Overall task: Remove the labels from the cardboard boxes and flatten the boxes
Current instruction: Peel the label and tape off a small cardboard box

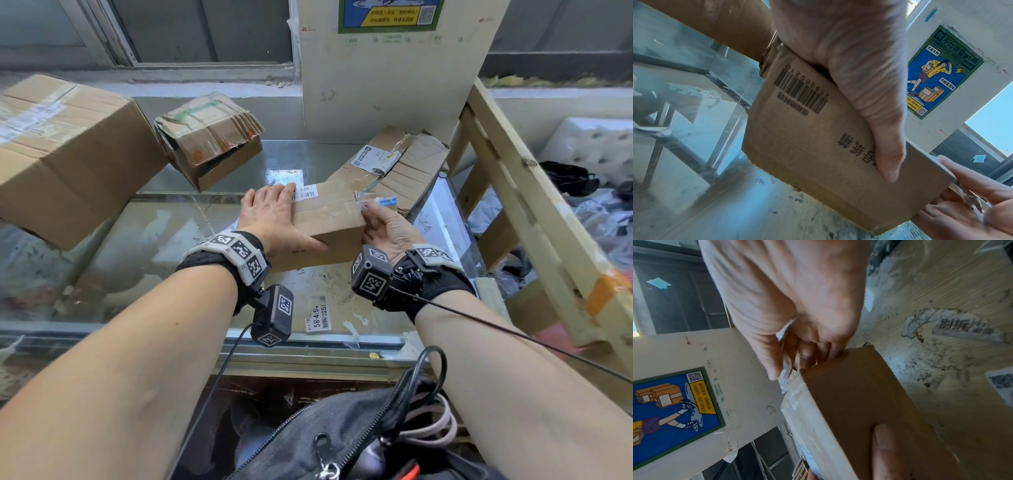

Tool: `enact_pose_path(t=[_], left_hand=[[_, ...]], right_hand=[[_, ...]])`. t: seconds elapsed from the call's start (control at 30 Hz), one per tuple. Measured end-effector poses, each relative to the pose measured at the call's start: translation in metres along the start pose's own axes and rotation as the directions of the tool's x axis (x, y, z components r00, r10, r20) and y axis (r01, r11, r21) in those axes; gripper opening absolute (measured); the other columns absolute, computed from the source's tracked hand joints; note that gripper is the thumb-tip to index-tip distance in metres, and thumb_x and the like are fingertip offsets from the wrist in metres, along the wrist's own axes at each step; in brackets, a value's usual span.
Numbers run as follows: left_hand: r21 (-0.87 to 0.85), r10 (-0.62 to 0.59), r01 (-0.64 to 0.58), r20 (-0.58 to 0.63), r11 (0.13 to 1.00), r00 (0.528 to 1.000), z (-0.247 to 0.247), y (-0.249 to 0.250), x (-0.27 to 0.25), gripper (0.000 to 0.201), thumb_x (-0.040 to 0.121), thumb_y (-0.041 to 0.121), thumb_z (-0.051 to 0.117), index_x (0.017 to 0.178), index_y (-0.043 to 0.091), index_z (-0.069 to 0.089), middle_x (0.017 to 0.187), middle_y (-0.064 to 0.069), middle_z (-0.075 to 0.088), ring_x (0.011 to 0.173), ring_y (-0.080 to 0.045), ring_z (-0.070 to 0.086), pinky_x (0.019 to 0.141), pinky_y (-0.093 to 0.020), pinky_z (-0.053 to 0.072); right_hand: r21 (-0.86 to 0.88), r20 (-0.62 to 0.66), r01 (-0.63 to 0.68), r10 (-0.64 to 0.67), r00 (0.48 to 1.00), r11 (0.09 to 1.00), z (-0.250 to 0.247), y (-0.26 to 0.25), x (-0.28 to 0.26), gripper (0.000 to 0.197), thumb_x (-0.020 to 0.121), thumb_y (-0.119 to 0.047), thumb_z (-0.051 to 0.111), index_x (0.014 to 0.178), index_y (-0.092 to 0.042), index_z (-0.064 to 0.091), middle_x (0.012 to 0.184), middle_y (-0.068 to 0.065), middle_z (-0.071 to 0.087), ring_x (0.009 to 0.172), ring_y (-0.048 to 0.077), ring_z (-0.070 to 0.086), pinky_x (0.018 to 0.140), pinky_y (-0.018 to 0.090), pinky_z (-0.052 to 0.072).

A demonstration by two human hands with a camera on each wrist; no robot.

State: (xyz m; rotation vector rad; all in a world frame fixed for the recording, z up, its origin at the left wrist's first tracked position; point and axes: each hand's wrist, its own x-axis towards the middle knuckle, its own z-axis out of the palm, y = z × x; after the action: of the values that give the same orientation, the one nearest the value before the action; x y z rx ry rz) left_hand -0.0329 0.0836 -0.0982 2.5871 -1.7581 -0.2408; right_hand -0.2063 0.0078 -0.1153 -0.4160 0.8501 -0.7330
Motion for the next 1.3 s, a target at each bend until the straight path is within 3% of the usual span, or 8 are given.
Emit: enact_pose_path(t=[0.13,0.33,0.6,0.7,0.83,1.1,1.23,1.3], left_hand=[[0.003,0.003,-0.003,-0.003,1.0,1.0,0.001,0.001,-0.003,0.126,0.057,0.085,0.062,0.153,0.022,0.01,0.156,-0.001,0.02,0.146,-0.02,0.013,0.12,-0.044,0.0],[0.002,-0.003,0.003,-0.009,1.0,1.0,0.003,0.002,-0.008,0.126,0.057,0.085,0.062,0.153,0.022,0.01,0.156,-0.001,0.021,0.145,-0.02,0.013,0.12,-0.043,0.0],[-0.009,-0.009,0.008,-0.016,1.0,1.0,0.004,0.002,-0.014,0.125,0.058,0.085,0.061,0.152,0.02,0.01,0.155,-0.002,0.021,0.145,-0.021,0.014,0.12,-0.044,0.0],[-0.012,-0.004,0.003,-0.02,1.0,1.0,0.006,0.003,-0.015,0.126,0.057,0.086,0.06,0.152,0.02,0.011,0.154,-0.002,0.022,0.144,-0.021,0.015,0.12,-0.044,0.0],[-0.024,-0.009,0.009,-0.018,1.0,1.0,0.008,0.002,-0.016,0.127,0.055,0.086,0.06,0.152,0.02,0.01,0.155,-0.002,0.021,0.145,-0.021,0.014,0.12,-0.045,0.0],[-0.138,-0.059,0.06,0.011,0.989,0.998,0.025,-0.002,-0.022,0.124,0.057,0.084,0.062,0.152,0.021,0.011,0.153,-0.003,0.024,0.142,-0.023,0.018,0.119,-0.043,0.006],[-0.189,-0.07,0.074,0.03,0.979,0.997,0.033,-0.004,-0.025,0.121,0.059,0.081,0.064,0.151,0.021,0.011,0.152,-0.004,0.024,0.141,-0.024,0.019,0.118,-0.043,0.007],[-0.185,-0.067,0.072,0.033,0.98,0.997,0.032,-0.004,-0.024,0.123,0.058,0.082,0.064,0.151,0.021,0.011,0.152,-0.004,0.024,0.141,-0.024,0.02,0.118,-0.043,0.007]], right_hand=[[0.018,-0.077,0.026,-0.024,0.997,0.999,-0.004,-0.001,0.002,0.022,0.095,-0.012,0.055,0.074,-0.006,0.055,0.052,0.002,0.066,0.078,0.018,0.059,0.083,0.033,0.049],[-0.004,-0.124,-0.011,0.011,0.992,1.0,-0.007,-0.002,0.007,0.027,0.096,-0.019,0.053,0.074,-0.005,0.051,0.07,0.009,0.062,0.071,0.02,0.06,0.051,0.03,0.056],[-0.038,-0.162,0.007,-0.013,0.987,0.999,-0.007,0.003,0.022,0.011,0.095,-0.018,0.055,0.096,-0.007,0.054,0.08,0.011,0.063,0.073,0.024,0.063,0.056,0.036,0.057],[-0.095,-0.181,0.027,-0.043,0.982,0.995,-0.004,0.003,0.023,0.026,0.097,-0.017,0.051,0.12,-0.005,0.053,0.084,0.012,0.063,0.072,0.024,0.063,0.047,0.033,0.055],[-0.165,-0.225,0.047,-0.084,0.971,0.985,0.001,0.004,0.024,0.03,0.099,-0.018,0.047,0.126,-0.006,0.051,0.078,0.007,0.062,0.064,0.019,0.062,0.047,0.029,0.053],[-0.298,-0.303,0.102,-0.196,0.933,0.949,0.006,0.01,0.03,0.009,0.097,-0.015,0.051,0.092,-0.012,0.058,0.075,0.006,0.062,0.044,0.012,0.062,0.047,0.027,0.05],[-0.369,-0.321,0.134,-0.262,0.91,0.92,0.006,0.011,0.03,0.021,0.098,-0.012,0.049,0.077,-0.013,0.055,0.049,0.0,0.059,0.031,0.006,0.054,0.042,0.024,0.047],[-0.401,-0.305,0.143,-0.279,0.911,0.905,0.007,0.012,0.031,0.027,0.098,-0.012,0.048,0.071,-0.013,0.053,0.054,0.004,0.059,0.028,0.006,0.051,0.036,0.02,0.044]])
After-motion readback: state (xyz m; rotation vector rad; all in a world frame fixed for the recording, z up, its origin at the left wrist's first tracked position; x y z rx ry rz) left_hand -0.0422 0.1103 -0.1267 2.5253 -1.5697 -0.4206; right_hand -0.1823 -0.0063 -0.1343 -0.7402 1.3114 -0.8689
